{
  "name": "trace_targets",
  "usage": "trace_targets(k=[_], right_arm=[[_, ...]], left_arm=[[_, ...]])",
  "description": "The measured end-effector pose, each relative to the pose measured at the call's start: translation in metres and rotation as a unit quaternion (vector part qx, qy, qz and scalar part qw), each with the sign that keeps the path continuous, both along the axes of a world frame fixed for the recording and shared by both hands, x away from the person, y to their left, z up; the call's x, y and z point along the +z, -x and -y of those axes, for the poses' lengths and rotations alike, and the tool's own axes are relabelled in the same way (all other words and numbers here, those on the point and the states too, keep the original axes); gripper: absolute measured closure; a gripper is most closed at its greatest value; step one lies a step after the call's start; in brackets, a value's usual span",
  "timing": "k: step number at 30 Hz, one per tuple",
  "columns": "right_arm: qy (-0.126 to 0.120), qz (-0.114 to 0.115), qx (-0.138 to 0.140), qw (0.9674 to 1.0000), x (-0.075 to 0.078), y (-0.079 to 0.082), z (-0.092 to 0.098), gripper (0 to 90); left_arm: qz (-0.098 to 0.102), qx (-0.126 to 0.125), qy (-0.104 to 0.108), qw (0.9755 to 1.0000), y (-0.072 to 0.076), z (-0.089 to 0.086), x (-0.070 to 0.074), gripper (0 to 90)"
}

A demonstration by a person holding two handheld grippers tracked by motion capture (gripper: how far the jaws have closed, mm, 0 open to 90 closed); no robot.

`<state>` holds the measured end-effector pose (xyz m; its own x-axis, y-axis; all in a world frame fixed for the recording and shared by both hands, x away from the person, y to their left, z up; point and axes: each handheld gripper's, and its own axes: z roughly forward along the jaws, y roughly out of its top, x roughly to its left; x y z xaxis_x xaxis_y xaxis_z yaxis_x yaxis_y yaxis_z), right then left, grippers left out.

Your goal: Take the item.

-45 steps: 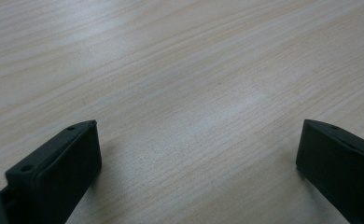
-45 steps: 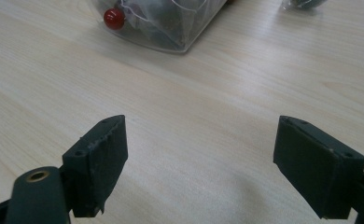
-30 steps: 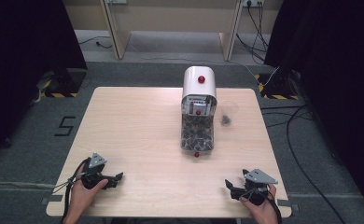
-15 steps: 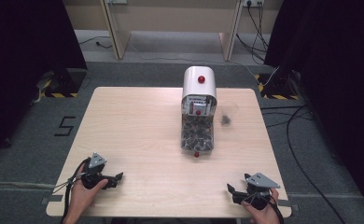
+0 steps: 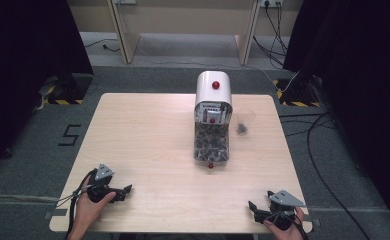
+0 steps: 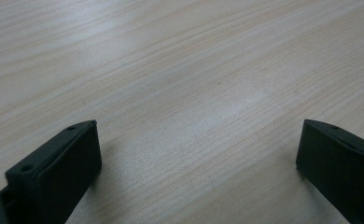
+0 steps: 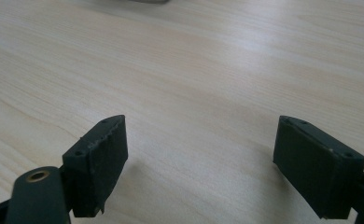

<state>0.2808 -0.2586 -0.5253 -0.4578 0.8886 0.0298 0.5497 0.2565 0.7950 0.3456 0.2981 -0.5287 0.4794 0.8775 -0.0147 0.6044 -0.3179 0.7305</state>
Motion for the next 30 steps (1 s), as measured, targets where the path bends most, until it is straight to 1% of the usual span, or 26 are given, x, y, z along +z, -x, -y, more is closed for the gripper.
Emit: trace_targets(k=[5,14,19,20,24,25,27,30], right_arm=[[0.003,0.001,-0.006,1.0000,-0.002,0.004,0.003,18.6],[0.015,0.012,-0.008,0.9998,-0.006,0.010,0.004,16.1],[0.012,0.019,-0.010,0.9997,-0.008,0.013,0.004,15.4],[0.007,0.023,-0.009,0.9997,-0.009,0.016,0.004,15.2],[0.005,0.031,-0.006,0.9995,-0.011,0.021,0.007,15.1],[0.002,0.037,-0.007,0.9993,-0.012,0.024,0.008,15.1],[-0.001,0.043,-0.008,0.9990,-0.013,0.026,0.009,15.2],[-0.006,0.047,-0.009,0.9989,-0.015,0.029,0.009,15.1]], left_arm=[[0.000,0.000,0.000,1.0000,0.000,0.000,0.000,0.0],[0.000,0.000,0.000,1.0000,0.000,0.000,0.000,0.0],[0.000,0.000,0.000,1.0000,0.000,0.000,0.000,0.0],[0.000,0.000,0.000,1.0000,0.000,0.000,0.000,0.0],[0.000,0.000,0.000,1.0000,0.000,0.000,0.000,0.0],[0.000,0.000,0.000,1.0000,0.000,0.000,0.000,0.0],[0.000,0.000,0.000,1.0000,0.000,0.000,0.000,0.0],[0.000,0.000,0.000,1.0000,0.000,0.000,0.000,0.0]])
